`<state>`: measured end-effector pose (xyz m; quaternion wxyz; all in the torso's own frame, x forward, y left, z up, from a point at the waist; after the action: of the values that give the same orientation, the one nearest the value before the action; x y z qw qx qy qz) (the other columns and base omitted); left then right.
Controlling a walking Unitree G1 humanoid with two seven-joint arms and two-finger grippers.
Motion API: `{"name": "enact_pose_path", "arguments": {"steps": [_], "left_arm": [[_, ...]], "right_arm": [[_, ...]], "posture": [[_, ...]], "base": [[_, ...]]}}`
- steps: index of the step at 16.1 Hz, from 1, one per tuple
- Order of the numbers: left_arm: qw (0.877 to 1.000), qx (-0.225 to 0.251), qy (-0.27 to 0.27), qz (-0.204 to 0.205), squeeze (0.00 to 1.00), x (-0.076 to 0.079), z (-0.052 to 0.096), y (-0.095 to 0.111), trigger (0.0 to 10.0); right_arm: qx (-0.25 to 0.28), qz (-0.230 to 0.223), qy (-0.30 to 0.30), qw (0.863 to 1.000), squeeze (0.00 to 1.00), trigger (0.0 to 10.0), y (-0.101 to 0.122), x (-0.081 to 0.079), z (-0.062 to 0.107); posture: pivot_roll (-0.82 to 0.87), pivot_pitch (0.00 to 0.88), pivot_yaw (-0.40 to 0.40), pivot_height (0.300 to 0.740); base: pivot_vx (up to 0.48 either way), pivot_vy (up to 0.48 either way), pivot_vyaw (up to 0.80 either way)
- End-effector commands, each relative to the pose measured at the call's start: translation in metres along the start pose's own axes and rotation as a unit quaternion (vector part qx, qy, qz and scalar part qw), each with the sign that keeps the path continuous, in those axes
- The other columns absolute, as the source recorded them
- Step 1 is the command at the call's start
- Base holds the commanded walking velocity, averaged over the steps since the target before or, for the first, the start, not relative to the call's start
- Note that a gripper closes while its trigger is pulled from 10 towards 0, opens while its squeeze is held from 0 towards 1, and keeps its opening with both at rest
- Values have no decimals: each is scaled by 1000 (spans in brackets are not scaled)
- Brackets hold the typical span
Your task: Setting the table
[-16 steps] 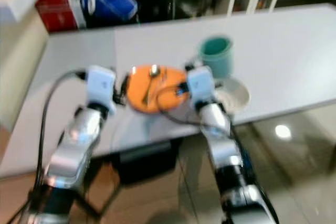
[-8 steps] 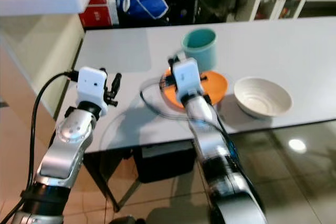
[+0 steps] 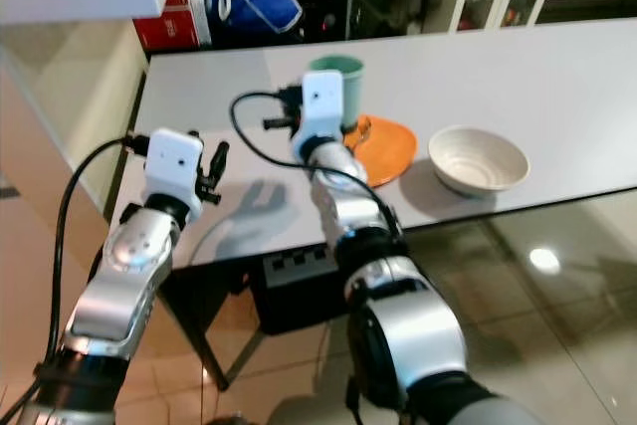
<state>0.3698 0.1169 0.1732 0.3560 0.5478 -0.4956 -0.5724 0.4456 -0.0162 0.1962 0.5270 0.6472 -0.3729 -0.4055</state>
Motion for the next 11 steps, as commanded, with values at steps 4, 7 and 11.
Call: {"name": "enact_pose_path", "arguments": {"steps": [4,7,11], "left_arm": [[999,-7,32,-17,0,-16,8,1,10000],[999,-10,41,-17,0,-19,11,1,10000],[998,-15,60,3,0,-24,14,2,10000]], "right_arm": [[-36,-3,29,999,0,9255,-10,-18,-6],[-70,36,27,997,0,10000,-24,-17,-4],[-91,65,27,993,0,10000,-34,-14,-1]], "posture": [[217,35,24,740],[238,41,11,740],[263,47,0,740]], "base": [[0,0,0],[0,0,0],[0,120,0]]}}
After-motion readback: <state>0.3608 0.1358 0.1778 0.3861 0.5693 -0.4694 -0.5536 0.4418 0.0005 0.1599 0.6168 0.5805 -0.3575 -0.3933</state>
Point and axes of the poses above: a point about 5 cm out from each wrist's last joint towards the gripper, its own z axis pointing back from the gripper into the wrist, its own y axis along the axis of the wrist's last joint, x = y × z, the point moved 6 cm from there along -z, pointing out of the wrist towards the gripper
